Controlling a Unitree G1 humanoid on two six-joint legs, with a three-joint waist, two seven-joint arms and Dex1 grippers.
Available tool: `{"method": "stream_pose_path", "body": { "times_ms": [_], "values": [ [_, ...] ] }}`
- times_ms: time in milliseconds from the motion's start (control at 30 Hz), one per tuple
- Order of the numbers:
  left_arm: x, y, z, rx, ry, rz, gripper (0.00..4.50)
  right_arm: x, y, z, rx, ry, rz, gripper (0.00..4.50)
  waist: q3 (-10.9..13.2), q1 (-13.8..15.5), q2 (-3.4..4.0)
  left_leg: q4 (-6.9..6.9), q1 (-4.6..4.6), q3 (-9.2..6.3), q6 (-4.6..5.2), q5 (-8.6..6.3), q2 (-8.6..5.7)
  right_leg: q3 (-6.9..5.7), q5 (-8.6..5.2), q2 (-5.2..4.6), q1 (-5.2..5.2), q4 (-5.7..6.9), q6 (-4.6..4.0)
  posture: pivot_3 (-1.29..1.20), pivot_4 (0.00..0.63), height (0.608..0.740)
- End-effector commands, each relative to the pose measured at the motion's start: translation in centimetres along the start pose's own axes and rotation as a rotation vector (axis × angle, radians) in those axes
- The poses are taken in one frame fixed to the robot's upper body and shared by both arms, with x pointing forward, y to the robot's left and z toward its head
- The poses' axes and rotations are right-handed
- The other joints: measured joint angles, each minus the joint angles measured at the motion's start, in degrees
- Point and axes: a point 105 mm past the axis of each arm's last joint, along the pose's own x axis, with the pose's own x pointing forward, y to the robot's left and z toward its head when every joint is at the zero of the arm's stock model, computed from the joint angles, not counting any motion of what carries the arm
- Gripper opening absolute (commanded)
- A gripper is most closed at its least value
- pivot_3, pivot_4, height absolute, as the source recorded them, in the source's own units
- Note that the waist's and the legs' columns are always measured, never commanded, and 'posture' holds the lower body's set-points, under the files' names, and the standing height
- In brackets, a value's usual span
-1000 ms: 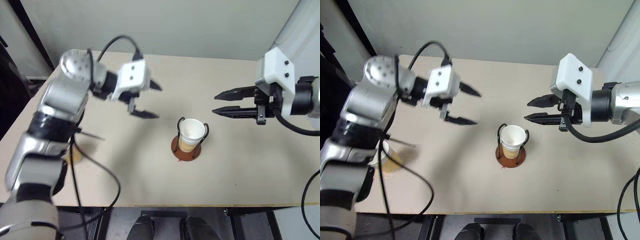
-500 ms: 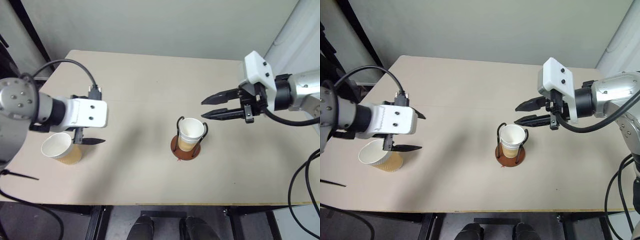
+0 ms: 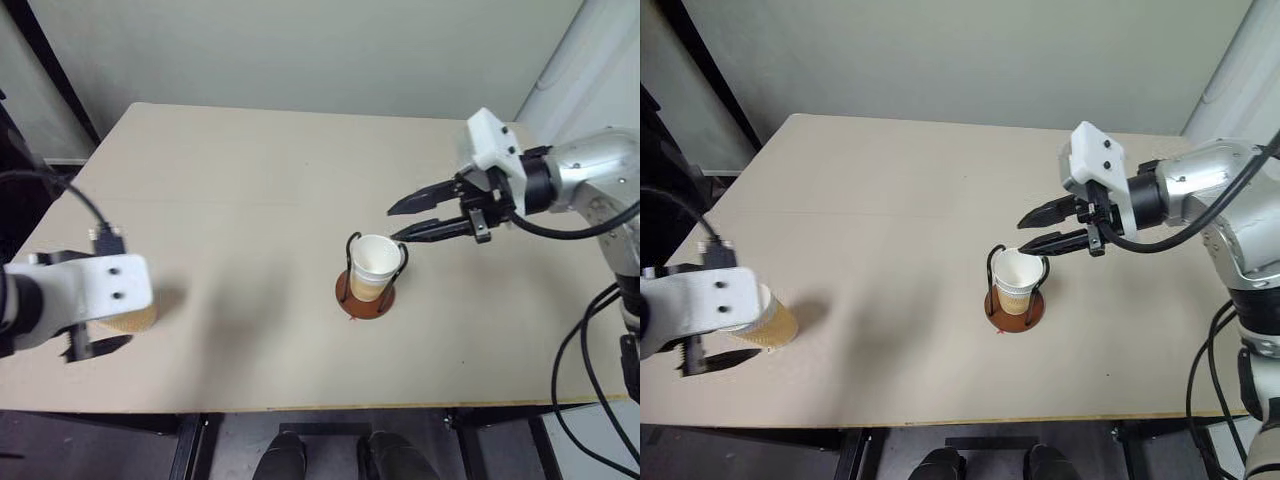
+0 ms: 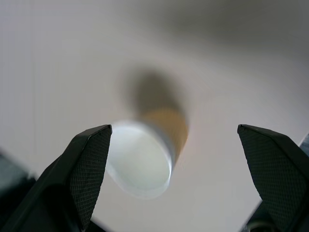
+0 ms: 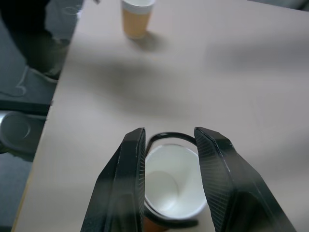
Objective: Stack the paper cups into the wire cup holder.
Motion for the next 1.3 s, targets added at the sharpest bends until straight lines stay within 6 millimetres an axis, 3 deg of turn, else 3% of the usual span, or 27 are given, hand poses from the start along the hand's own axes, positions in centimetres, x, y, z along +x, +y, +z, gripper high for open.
{"method": "stream_pose_path", "body": {
  "times_ms": [33,233,633,1100,1300],
  "values": [
    [-1.4,0.5,-0.9,-0.009,0.053,0.083,4.47,-0.2,-0.4,0.9,-0.057,-0.005,-0.001,1.62,0.0,0.0,0.0,0.01,0.0,-0.03,0.0,0.0,0.0,-0.01,0.01,0.0,0.0,0.02,-0.02,0.0,0.15,0.74],
    [-1.1,-0.1,-2.2,-0.029,0.094,0.084,4.47,0.2,-0.6,1.0,-0.068,-0.019,0.021,1.62,0.0,0.0,0.01,0.03,0.0,-0.09,0.0,0.0,0.0,-0.03,0.1,0.0,0.0,0.02,-0.16,0.0,0.15,0.74],
    [2.3,0.7,-2.3,-0.074,0.022,0.074,4.47,0.2,-0.3,1.3,-0.072,-0.026,0.032,1.62,0.0,0.0,0.03,0.02,0.01,-0.2,-0.06,0.03,0.01,-0.08,0.15,0.0,-0.02,0.06,-0.24,0.0,0.15,0.74],
    [5.0,-0.6,-2.6,-0.112,-0.005,0.025,4.47,-0.4,-0.3,1.3,-0.066,-0.014,0.012,1.62,0.0,0.0,0.03,-0.03,0.01,-0.2,-0.08,0.04,0.0,-0.08,0.14,0.0,-0.03,0.02,-0.25,0.0,0.15,0.74],
    [7.1,-1.3,-3.4,-0.139,-0.015,0.019,4.47,-0.5,-0.3,1.4,-0.069,-0.009,0.004,1.62,0.0,0.0,0.03,-0.03,0.01,-0.2,-0.08,0.05,0.0,-0.08,0.14,0.0,-0.03,0.02,-0.25,0.0,0.15,0.74]
  ]
}}
